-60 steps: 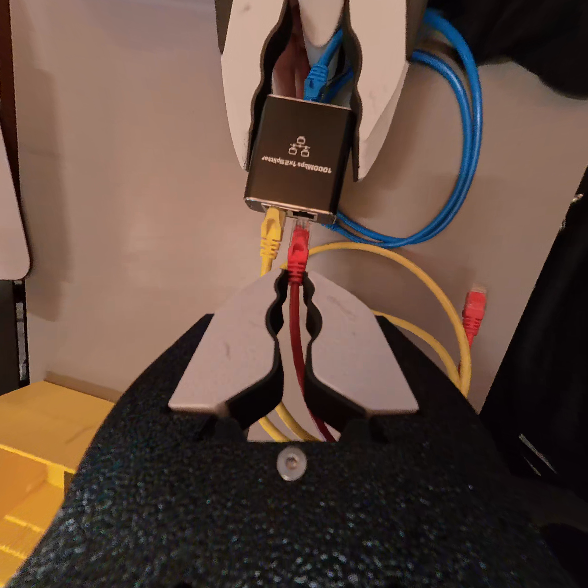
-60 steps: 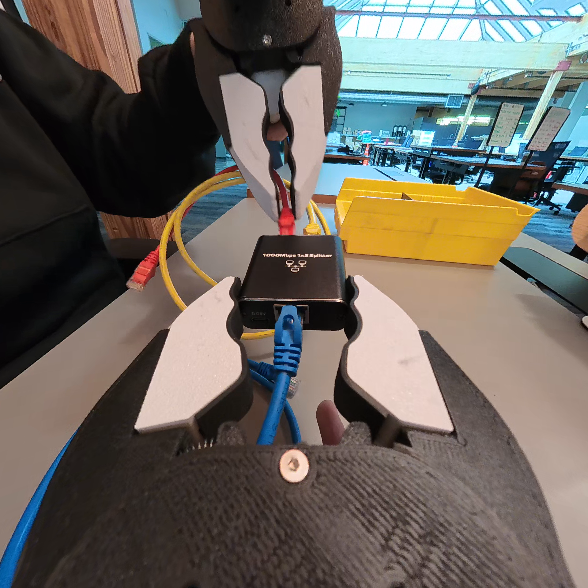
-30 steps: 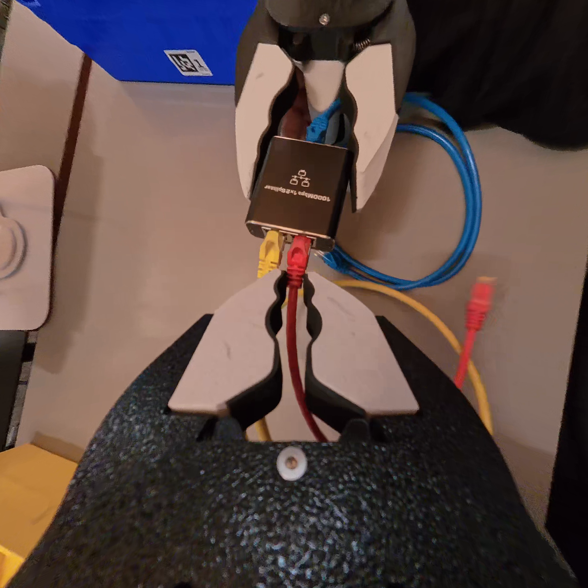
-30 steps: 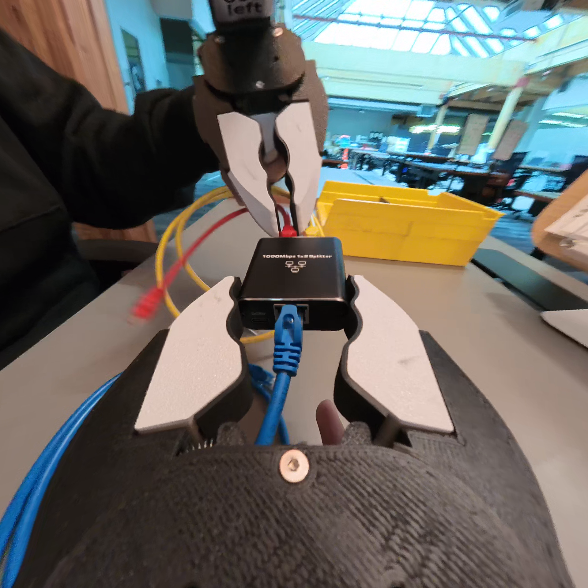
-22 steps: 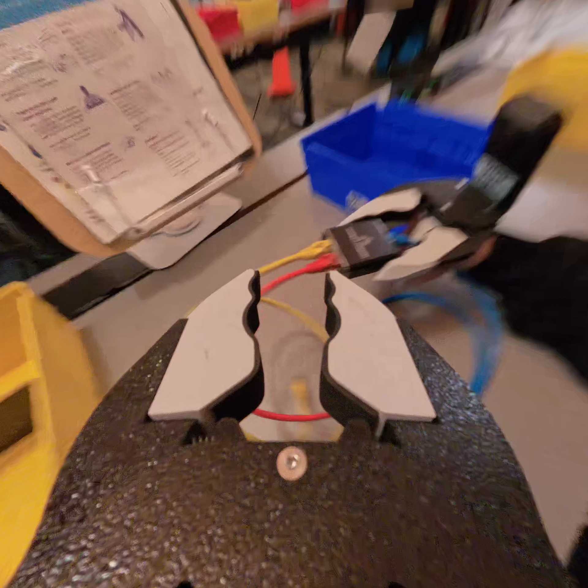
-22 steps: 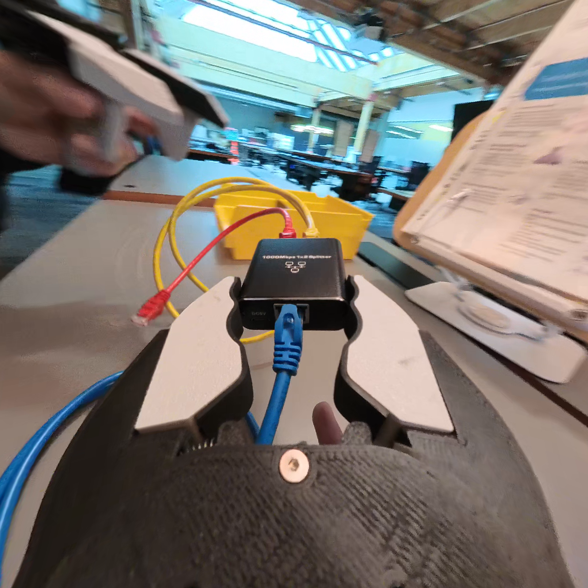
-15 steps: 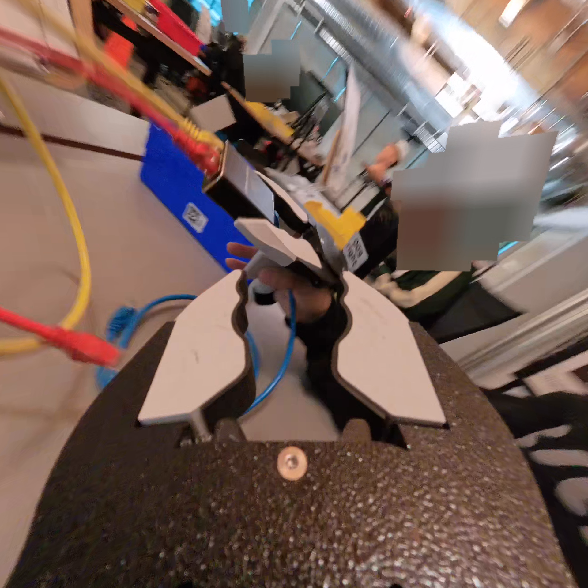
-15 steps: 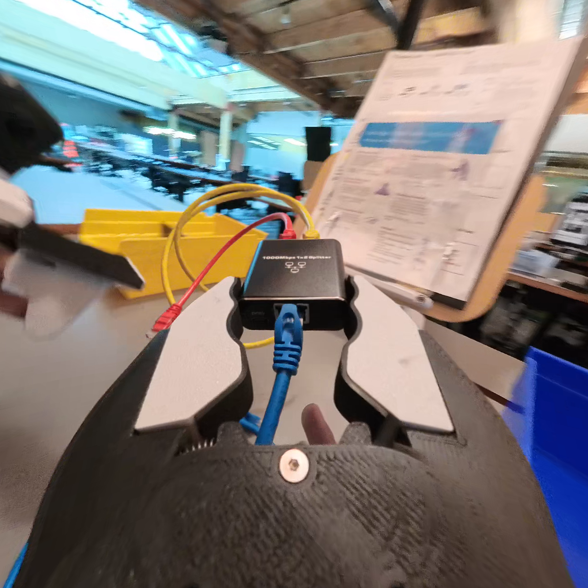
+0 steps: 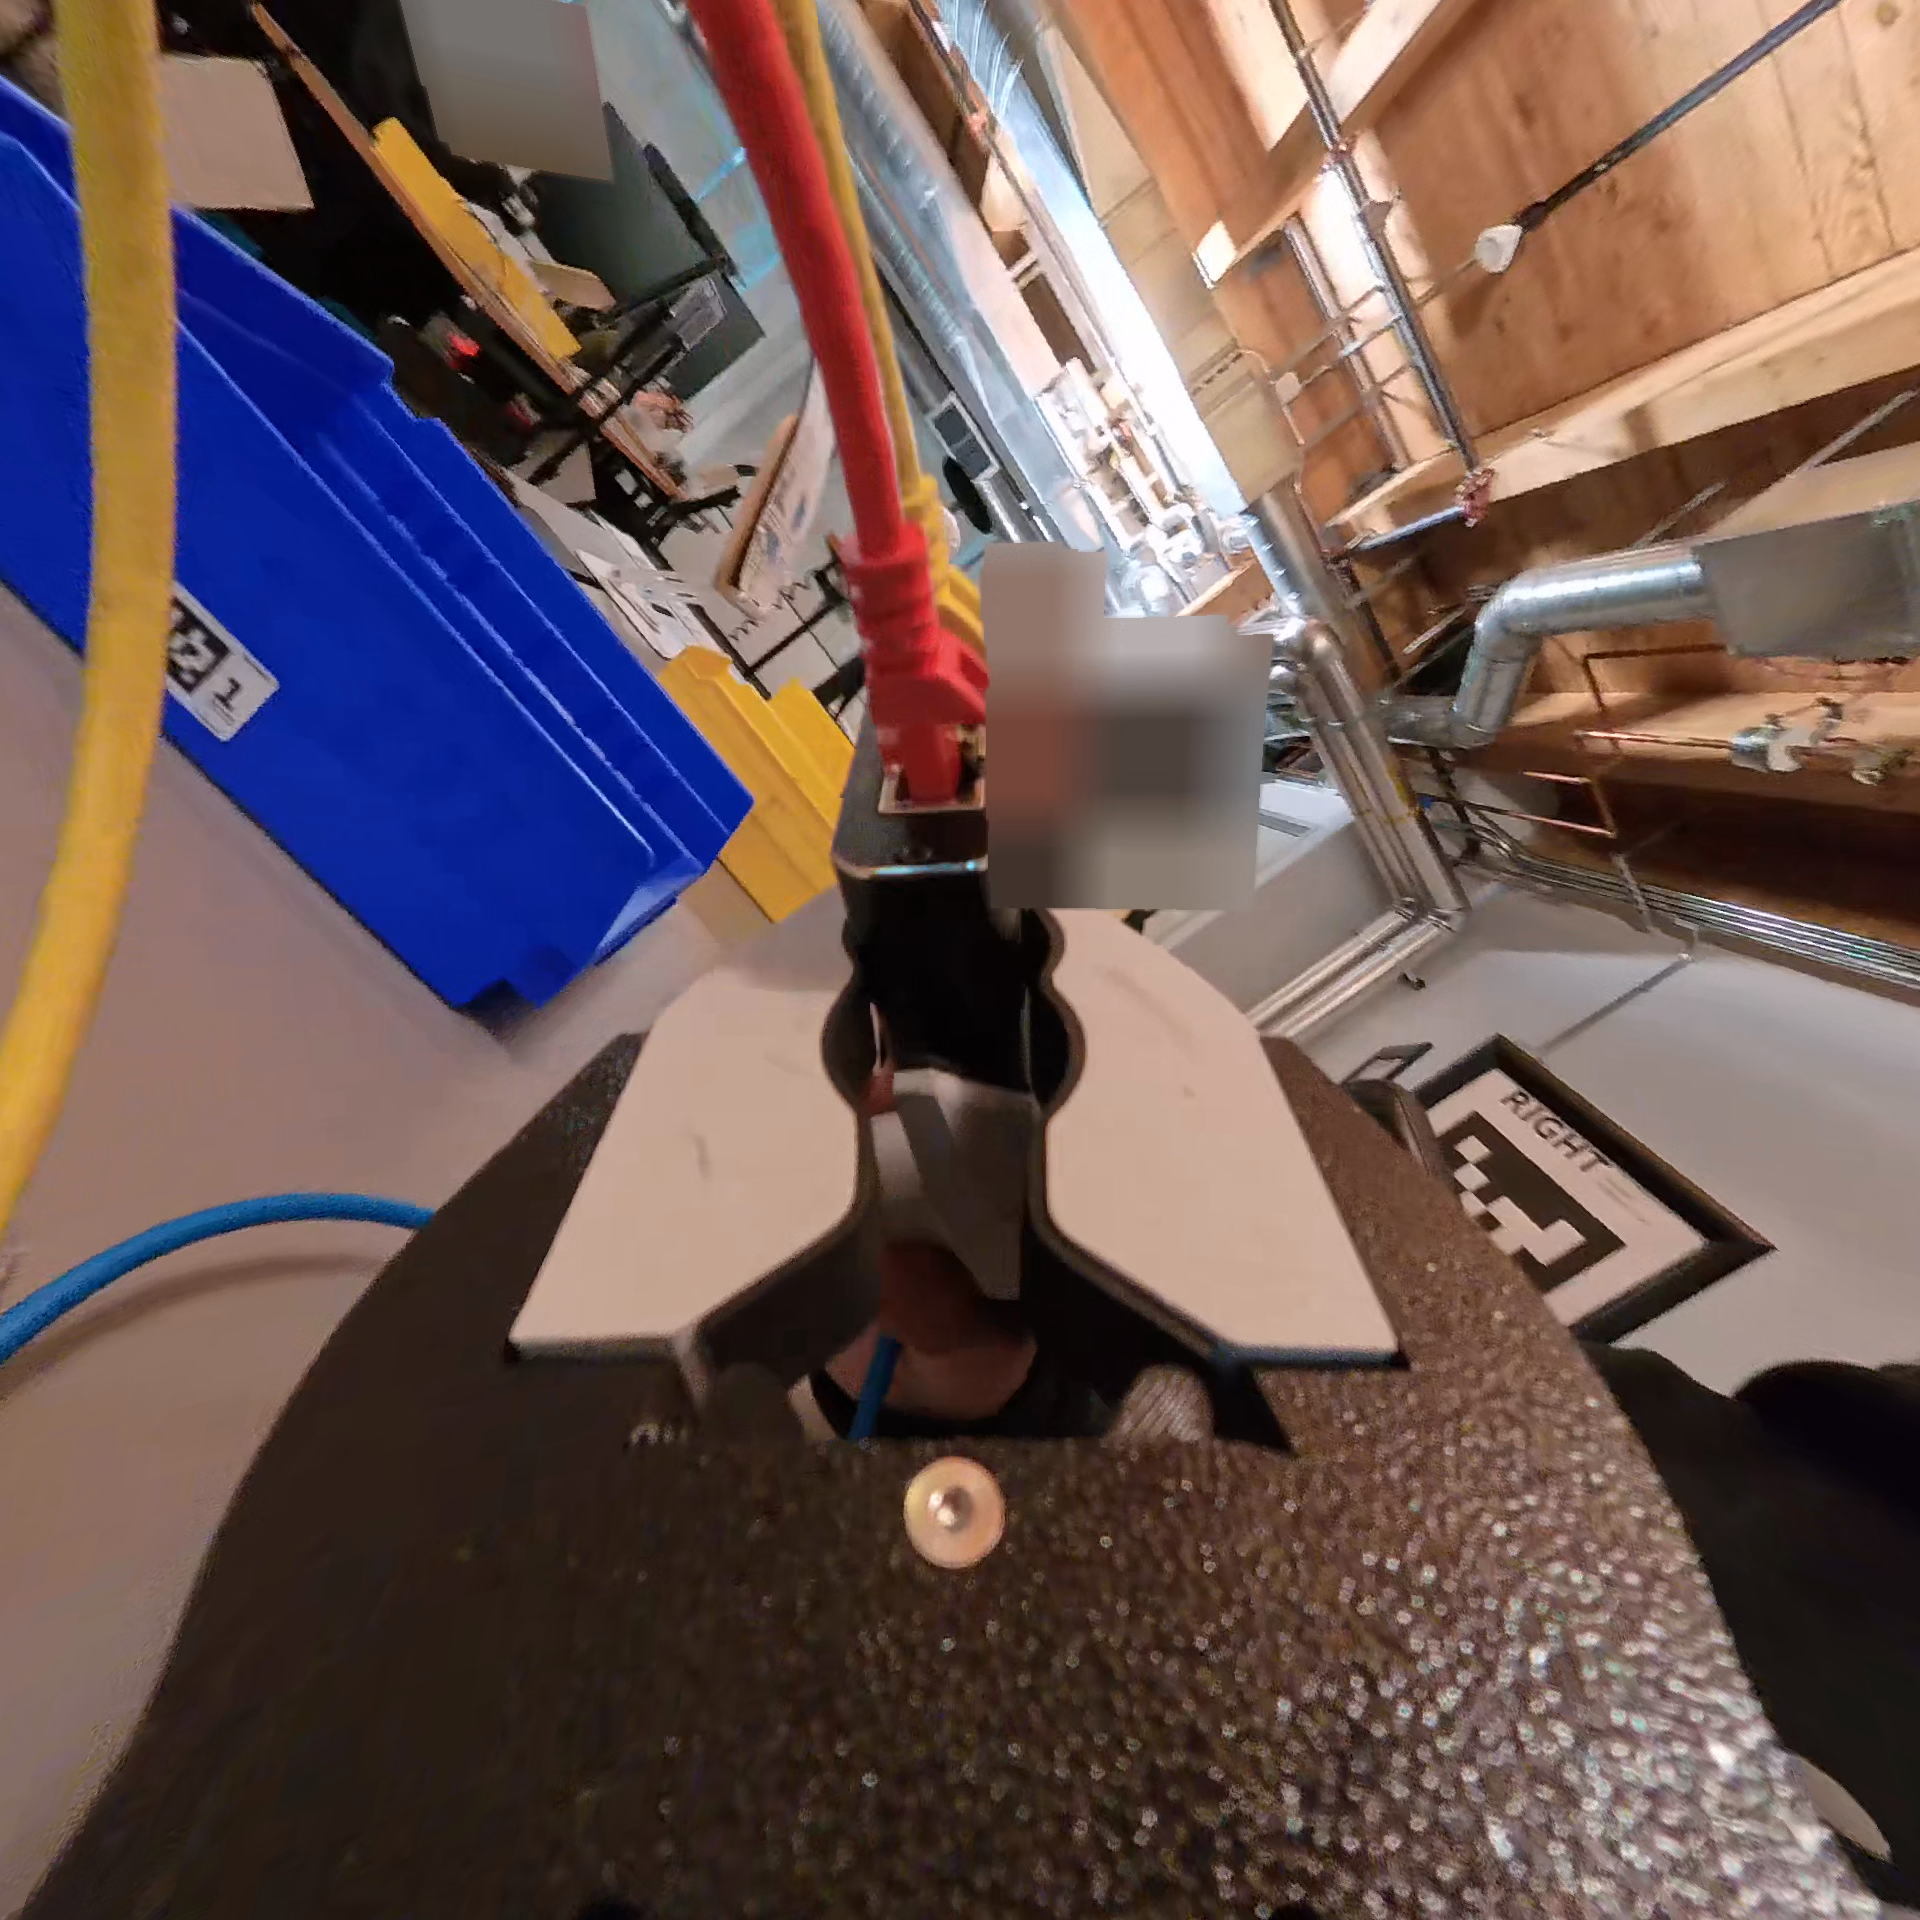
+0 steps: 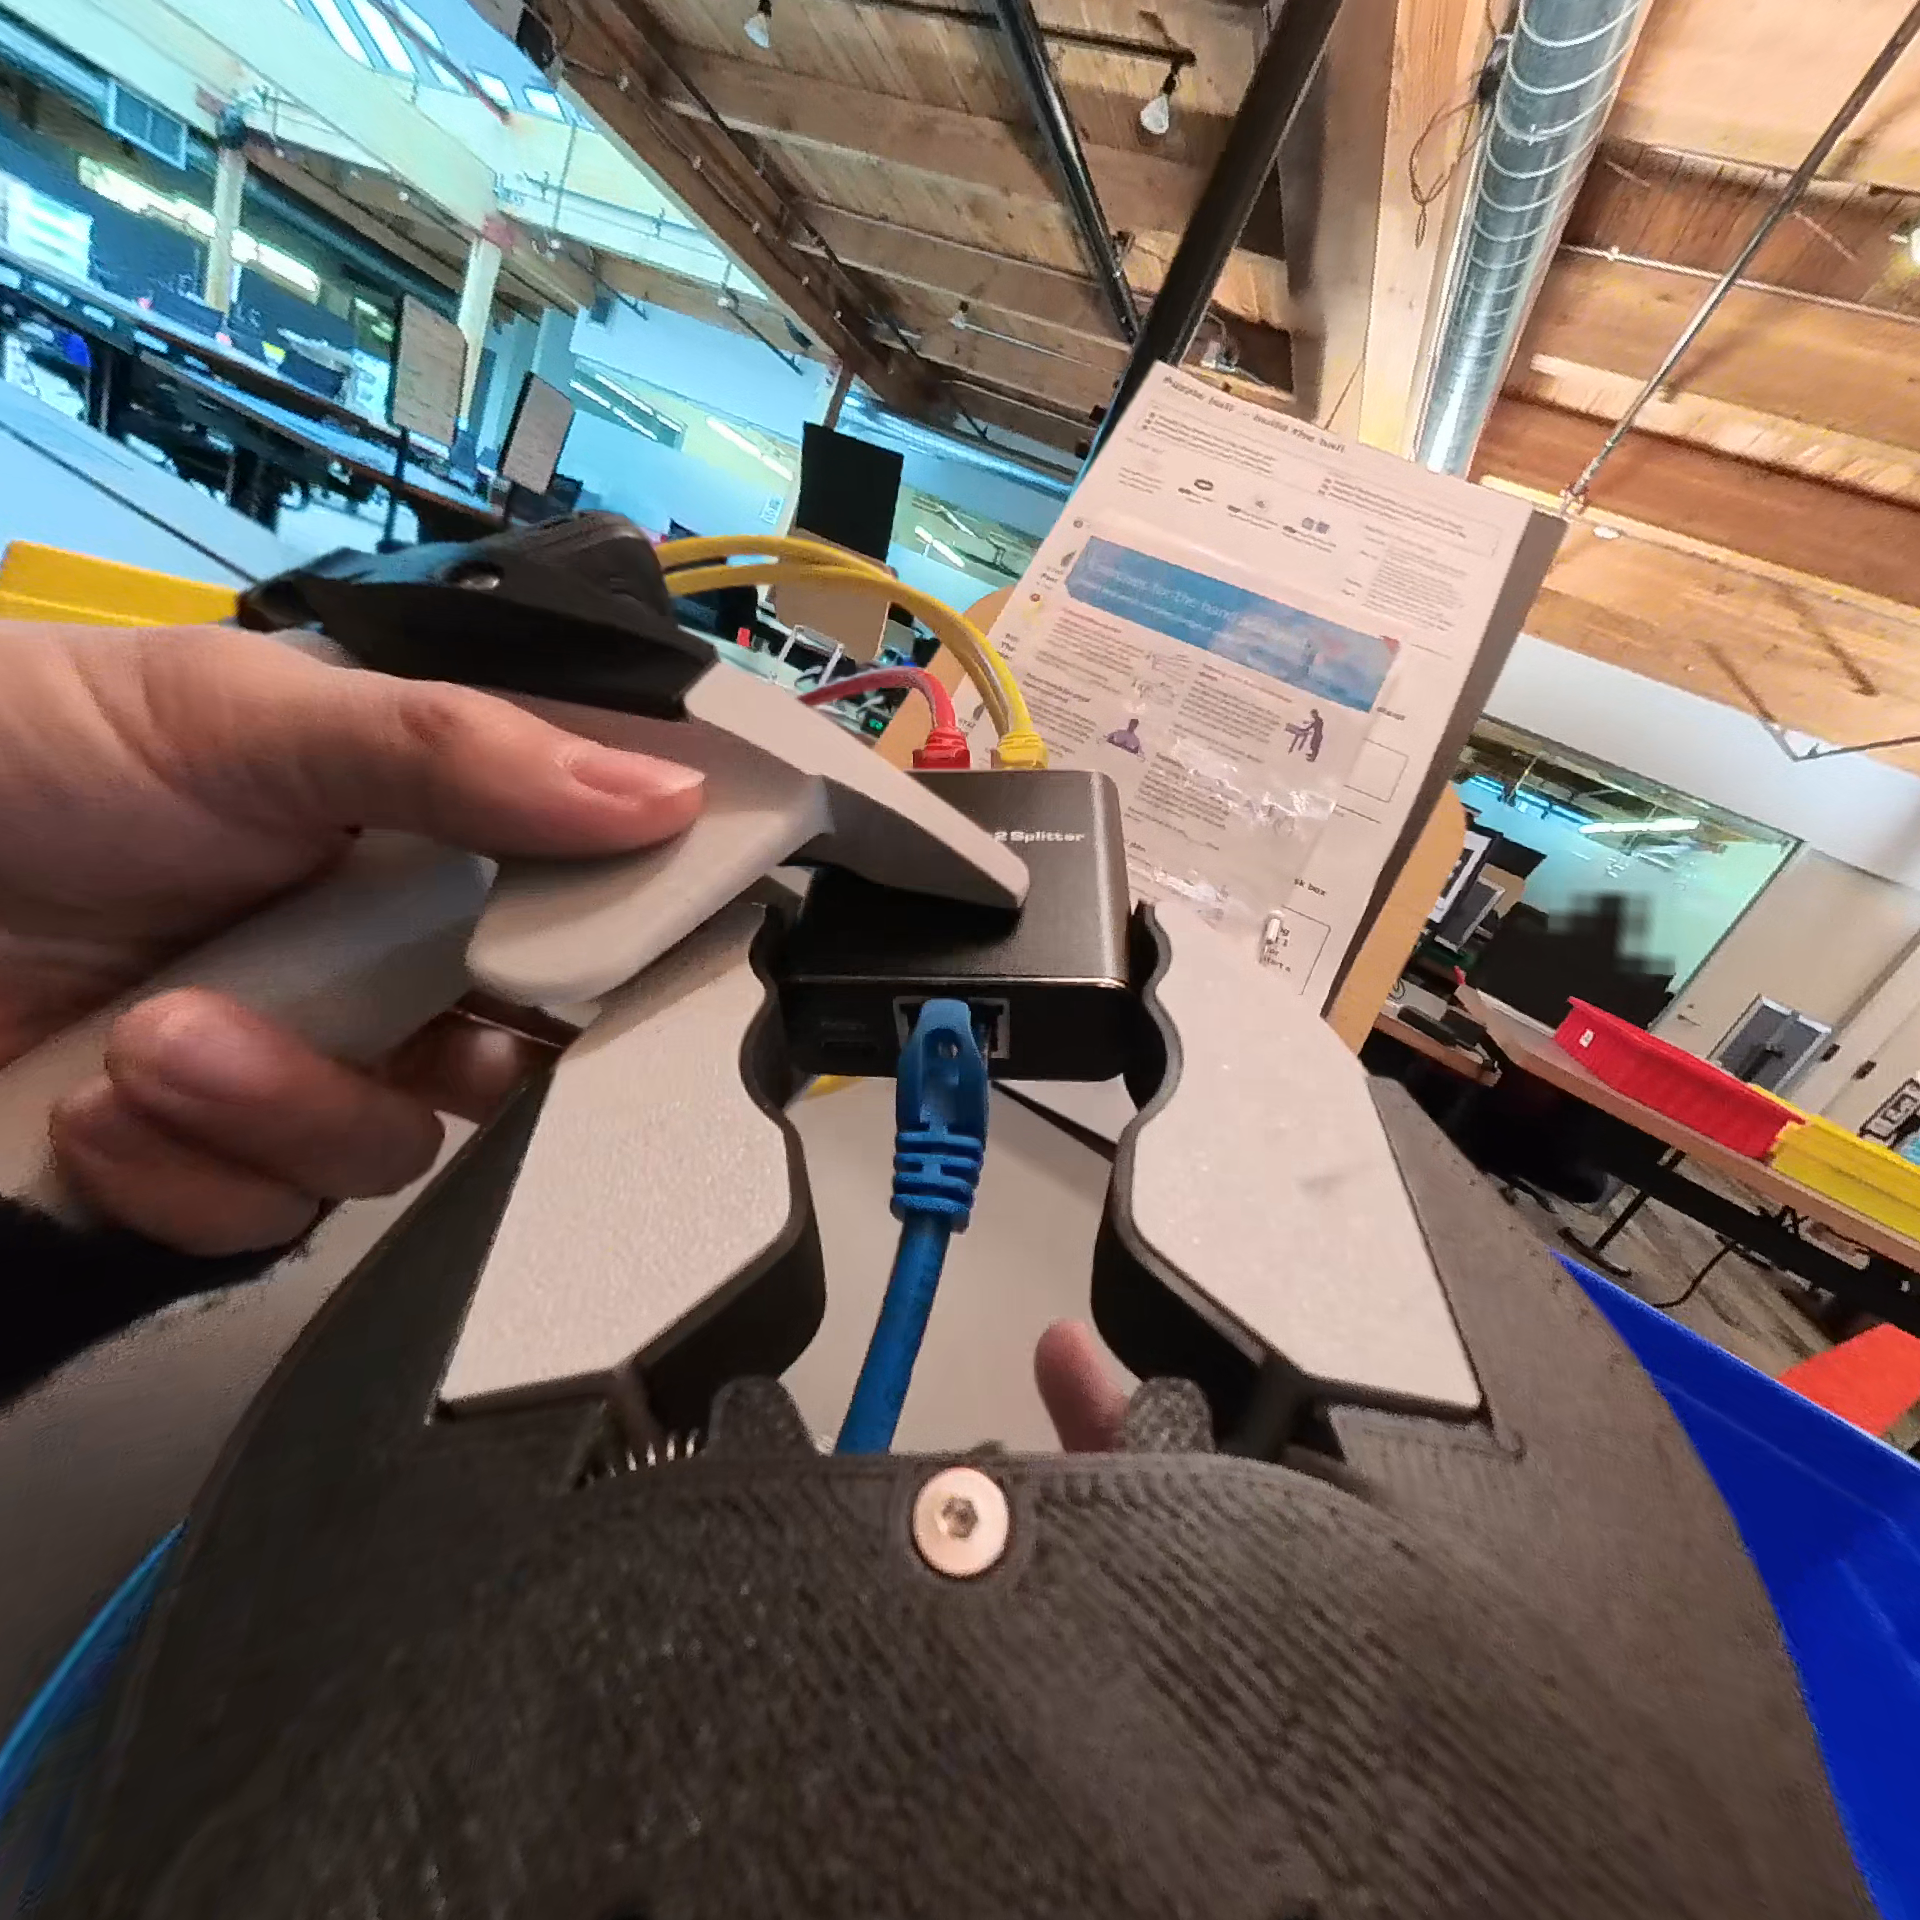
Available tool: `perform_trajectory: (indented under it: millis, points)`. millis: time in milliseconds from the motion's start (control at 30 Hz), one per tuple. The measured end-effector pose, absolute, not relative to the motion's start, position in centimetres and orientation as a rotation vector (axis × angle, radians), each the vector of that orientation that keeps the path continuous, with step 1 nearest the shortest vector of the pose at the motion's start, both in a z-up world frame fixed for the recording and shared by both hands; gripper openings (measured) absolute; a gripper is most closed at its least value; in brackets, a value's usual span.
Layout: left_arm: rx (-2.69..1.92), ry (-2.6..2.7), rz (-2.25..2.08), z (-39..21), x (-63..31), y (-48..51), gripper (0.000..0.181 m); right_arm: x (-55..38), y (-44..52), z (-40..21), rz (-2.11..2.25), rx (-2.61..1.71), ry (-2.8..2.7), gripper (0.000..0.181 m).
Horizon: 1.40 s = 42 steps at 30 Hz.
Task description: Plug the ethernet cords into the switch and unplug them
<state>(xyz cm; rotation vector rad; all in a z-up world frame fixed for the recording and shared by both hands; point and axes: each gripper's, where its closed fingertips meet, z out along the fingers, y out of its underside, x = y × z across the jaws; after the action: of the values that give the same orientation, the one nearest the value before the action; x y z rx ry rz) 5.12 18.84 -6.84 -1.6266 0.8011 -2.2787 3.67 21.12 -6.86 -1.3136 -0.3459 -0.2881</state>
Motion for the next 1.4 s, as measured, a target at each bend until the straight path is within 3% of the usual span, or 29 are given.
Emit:
perform_trajectory:
  millis: [600, 767, 967, 1067, 1167, 1400]
  points:
    - [-1.8, 1.114, -2.066, -8.0, 4.4, 18.3, 0.024, 2.8, 20.9, -7.9, -0.166, -1.404, -0.359, 0.064]
    - [-1.811, 1.358, -1.94, -8.2, 4.1, 17.2, 0.025, 2.6, 21.1, -7.7, -0.114, -1.418, -0.417, 0.074]
    - [-1.795, 1.173, -1.821, -7.1, 5.7, 18.4, 0.024, 3.8, 22.3, -6.5, -0.185, -1.409, -0.347, 0.074]
    - [-1.709, 1.078, -1.838, -6.0, 5.7, 18.9, 0.031, 4.1, 22.6, -5.5, -0.243, -1.372, -0.369, 0.073]
    - [-1.604, 1.06, -1.747, -4.5, 5.1, 19.2, 0.056, 5.9, 22.5, -4.2, -0.279, -1.339, -0.332, 0.073]
    - [-1.246, 1.113, -1.656, -0.6, 0.5, 17.4, 0.059, 14.0, 19.8, 5.8, -0.354, -1.187, -0.22, 0.072]
